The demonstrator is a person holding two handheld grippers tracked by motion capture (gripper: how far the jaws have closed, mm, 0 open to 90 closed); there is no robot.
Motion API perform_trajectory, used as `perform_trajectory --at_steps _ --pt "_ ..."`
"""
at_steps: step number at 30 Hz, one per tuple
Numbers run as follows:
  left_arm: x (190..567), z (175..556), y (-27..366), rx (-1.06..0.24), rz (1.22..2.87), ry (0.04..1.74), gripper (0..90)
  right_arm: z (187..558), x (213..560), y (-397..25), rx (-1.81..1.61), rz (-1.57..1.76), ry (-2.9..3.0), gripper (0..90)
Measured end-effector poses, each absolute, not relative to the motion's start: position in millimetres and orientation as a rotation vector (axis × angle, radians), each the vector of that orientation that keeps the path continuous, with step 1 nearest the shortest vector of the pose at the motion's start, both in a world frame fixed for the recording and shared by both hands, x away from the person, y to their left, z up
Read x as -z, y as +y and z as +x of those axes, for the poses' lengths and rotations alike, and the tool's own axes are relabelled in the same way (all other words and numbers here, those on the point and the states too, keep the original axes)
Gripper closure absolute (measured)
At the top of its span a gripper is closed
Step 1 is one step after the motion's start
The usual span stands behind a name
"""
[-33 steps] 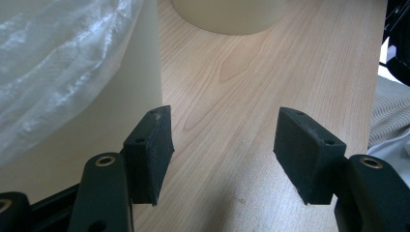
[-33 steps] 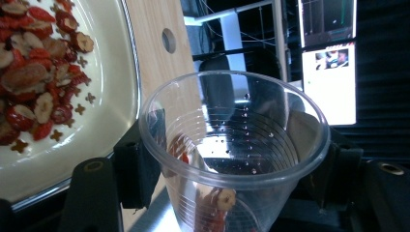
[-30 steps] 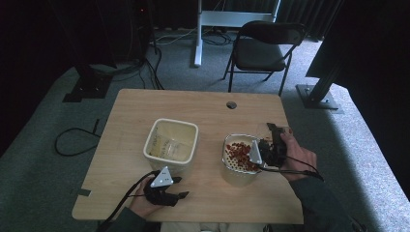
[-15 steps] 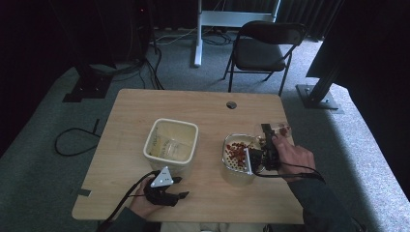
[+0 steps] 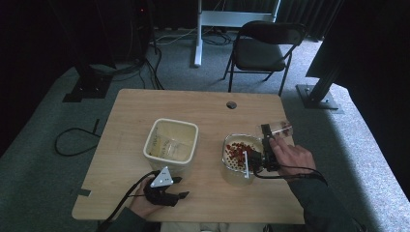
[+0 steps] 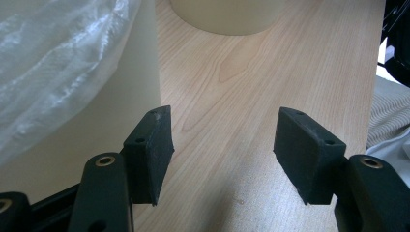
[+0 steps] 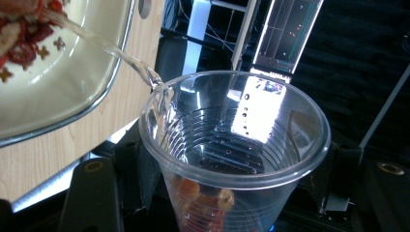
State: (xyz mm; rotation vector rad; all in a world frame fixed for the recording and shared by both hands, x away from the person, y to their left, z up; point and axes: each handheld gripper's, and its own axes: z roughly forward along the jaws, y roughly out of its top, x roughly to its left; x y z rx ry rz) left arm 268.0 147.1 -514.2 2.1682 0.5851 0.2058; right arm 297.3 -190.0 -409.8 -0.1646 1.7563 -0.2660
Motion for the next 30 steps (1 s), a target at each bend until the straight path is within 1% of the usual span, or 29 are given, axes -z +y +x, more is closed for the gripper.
perform_trajectory --at_steps 13,16,19,22,24,30 --pt "514.3 267.7 146.7 -0.205 2.171 0.584 39.7 294.6 413.1 -191.9 0.263 -0.175 1.764 32.1" --pt "514.5 267.8 146.6 -0.204 2.17 0.585 39.7 295.9 410.1 -193.5 0.247 -0.129 1.759 32.1" --pt "514.6 267.8 146.3 -0.205 2.174 0.582 39.7 292.5 413.3 -190.4 0.234 -0.176 1.77 32.1" --pt "514.8 267.6 146.5 -0.205 2.173 0.583 39.7 296.2 407.1 -192.7 0.225 -0.111 1.757 32.1" --pt "515.0 268.0 146.3 -0.204 2.175 0.583 39.7 294.0 410.3 -190.4 0.23 -0.163 1.767 32.1" --pt "514.9 267.8 146.3 -0.203 2.174 0.583 39.7 294.2 410.4 -190.7 0.224 -0.157 1.769 32.2"
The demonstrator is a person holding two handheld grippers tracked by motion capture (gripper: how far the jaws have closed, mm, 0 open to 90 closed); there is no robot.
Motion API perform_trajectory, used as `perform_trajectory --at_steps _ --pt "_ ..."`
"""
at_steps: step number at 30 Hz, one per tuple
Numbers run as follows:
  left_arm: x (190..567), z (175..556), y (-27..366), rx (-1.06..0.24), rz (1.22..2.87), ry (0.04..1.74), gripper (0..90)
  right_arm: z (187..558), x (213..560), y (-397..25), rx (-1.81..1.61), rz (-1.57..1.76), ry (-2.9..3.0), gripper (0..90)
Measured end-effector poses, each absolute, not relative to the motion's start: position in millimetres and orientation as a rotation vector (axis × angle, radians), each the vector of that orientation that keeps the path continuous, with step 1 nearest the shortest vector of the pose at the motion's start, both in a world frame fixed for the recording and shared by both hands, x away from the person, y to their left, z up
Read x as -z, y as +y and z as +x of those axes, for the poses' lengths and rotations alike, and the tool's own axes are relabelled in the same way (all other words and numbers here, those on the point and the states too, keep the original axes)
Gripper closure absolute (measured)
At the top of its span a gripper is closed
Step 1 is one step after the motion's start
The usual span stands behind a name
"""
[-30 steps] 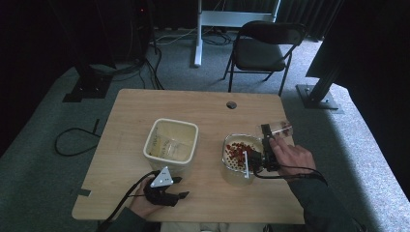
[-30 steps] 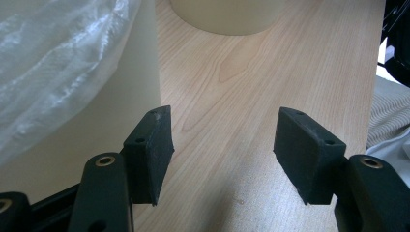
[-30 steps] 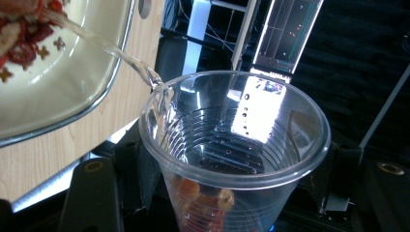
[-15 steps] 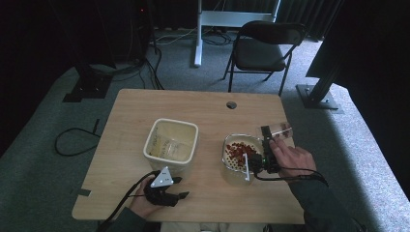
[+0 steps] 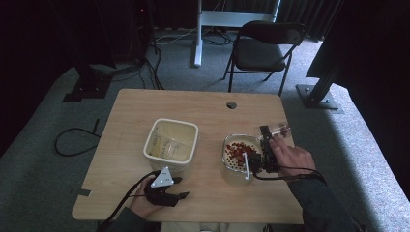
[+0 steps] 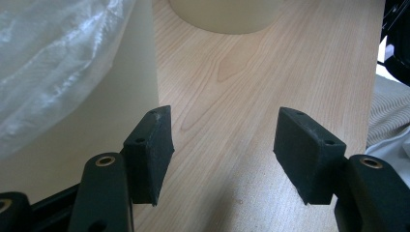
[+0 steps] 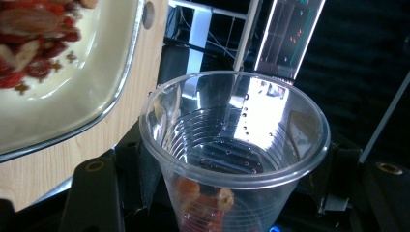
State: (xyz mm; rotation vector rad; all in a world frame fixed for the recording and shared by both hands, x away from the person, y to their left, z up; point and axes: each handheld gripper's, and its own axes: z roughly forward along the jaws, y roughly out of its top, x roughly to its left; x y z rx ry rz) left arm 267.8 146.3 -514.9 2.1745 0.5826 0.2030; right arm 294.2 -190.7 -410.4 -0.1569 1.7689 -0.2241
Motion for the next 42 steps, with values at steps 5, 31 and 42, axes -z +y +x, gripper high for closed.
perform_trajectory --at_steps 5,31,42 --pt "515.0 268.0 145.3 -0.2 2.174 0.58 39.7 295.0 410.5 -191.9 0.219 -0.142 1.767 32.4" --pt "515.9 268.1 143.0 -0.194 2.179 0.574 39.7 293.2 409.4 -197.5 0.178 -0.109 1.774 32.3" --pt "517.0 268.7 142.3 -0.191 2.183 0.575 39.7 294.3 413.2 -191.6 0.177 -0.133 1.76 32.5"
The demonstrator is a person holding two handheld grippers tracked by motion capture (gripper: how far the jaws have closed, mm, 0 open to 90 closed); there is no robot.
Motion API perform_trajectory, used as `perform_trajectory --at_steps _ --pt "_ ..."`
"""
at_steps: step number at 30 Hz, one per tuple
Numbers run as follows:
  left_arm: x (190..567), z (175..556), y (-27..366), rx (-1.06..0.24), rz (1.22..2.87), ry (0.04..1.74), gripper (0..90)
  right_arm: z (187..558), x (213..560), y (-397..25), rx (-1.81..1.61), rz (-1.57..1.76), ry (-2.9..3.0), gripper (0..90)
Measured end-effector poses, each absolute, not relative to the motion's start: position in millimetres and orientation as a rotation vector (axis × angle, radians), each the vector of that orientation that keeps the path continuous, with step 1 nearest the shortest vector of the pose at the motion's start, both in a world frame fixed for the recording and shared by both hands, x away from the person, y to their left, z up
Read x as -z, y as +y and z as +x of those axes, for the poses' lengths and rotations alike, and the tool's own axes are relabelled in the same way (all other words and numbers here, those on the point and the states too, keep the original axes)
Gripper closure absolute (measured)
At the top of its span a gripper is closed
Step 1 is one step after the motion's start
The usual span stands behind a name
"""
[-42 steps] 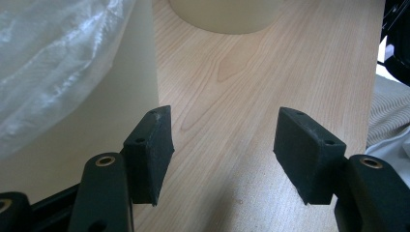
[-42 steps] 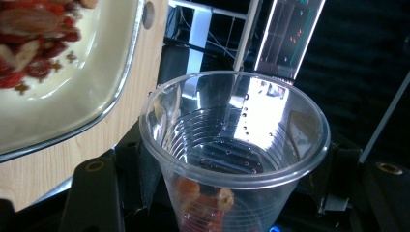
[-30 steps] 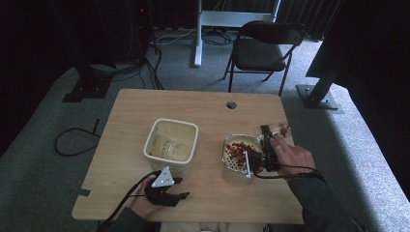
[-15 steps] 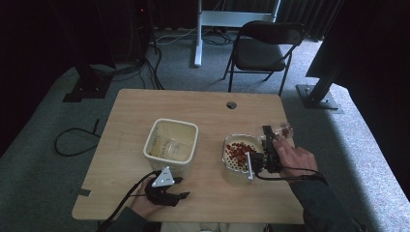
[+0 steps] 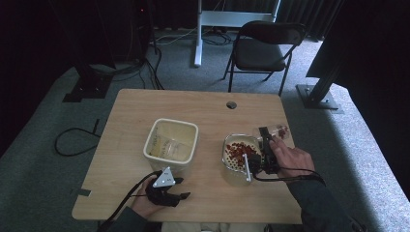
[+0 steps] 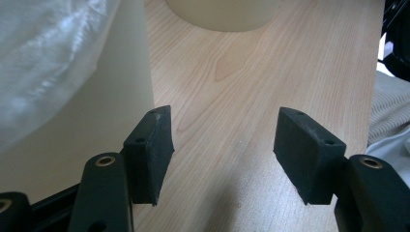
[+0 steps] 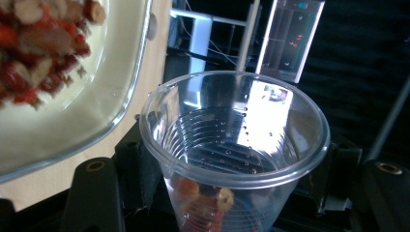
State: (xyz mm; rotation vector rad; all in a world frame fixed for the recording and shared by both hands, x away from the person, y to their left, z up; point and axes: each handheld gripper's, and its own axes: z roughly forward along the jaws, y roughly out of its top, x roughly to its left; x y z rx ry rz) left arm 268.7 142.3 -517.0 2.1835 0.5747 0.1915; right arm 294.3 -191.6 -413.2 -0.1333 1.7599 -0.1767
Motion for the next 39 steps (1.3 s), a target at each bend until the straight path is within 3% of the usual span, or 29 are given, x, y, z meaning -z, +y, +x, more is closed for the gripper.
perform_trajectory --at_steps 16,25,31,39 --pt "517 268 142 -0.197 2.184 0.575 39.7 295 418 -193 0.163 -0.117 1.783 32.4" --pt "518 267 142 -0.196 2.189 0.573 39.7 291 368 -194 -0.558 0.27 1.924 32.2" --pt "518 267 140 -0.191 2.191 0.571 39.7 301 348 -143 -1.019 0.315 2.069 31.6" --pt "519 266 145 -0.197 2.183 0.573 39.7 342 335 -68 -1.393 0.461 2.188 31.4"
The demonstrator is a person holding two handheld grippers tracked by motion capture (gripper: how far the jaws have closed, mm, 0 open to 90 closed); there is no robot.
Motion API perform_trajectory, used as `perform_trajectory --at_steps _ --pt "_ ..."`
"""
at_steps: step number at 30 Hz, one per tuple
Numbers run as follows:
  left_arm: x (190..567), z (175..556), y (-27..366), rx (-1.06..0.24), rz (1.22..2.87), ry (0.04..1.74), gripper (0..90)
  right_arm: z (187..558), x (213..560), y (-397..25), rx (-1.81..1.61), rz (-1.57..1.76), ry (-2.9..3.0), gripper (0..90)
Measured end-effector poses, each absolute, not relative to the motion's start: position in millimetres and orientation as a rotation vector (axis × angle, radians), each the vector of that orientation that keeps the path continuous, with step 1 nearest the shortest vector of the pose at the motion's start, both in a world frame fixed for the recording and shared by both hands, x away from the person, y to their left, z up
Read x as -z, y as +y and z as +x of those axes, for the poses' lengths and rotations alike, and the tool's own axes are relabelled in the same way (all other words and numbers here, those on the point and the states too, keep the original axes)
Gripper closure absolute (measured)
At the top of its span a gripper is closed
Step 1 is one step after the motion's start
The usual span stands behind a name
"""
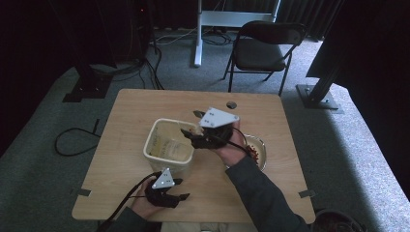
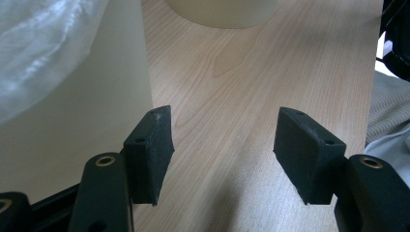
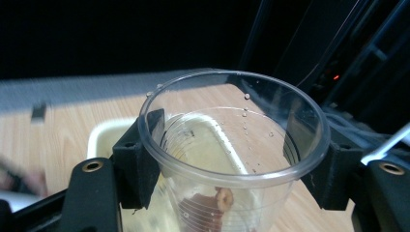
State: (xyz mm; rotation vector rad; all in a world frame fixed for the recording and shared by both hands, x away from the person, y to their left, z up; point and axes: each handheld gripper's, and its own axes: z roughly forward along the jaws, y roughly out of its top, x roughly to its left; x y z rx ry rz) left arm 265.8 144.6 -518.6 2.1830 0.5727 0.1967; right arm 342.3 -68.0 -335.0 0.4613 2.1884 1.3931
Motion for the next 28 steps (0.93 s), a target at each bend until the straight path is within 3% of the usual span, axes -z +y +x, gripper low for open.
perform_trajectory --at_steps 5,11,16,22,28 --pt "519 265 144 -0.193 2.184 0.57 39.7 368 344 -41 -1.452 0.543 2.214 31.1" --pt "519 264 143 -0.192 2.187 0.564 39.7 384 357 -18 -1.451 0.53 2.33 21.0" --pt "519 265 144 -0.191 2.192 0.558 39.8 387 352 -27 -1.54 0.548 2.329 11.0" --pt "519 264 143 -0.192 2.191 0.559 39.7 384 352 -34 -1.522 0.546 2.305 11.7" --pt "519 264 143 -0.196 2.194 0.555 39.7 363 340 -75 -1.547 0.586 2.191 14.2"
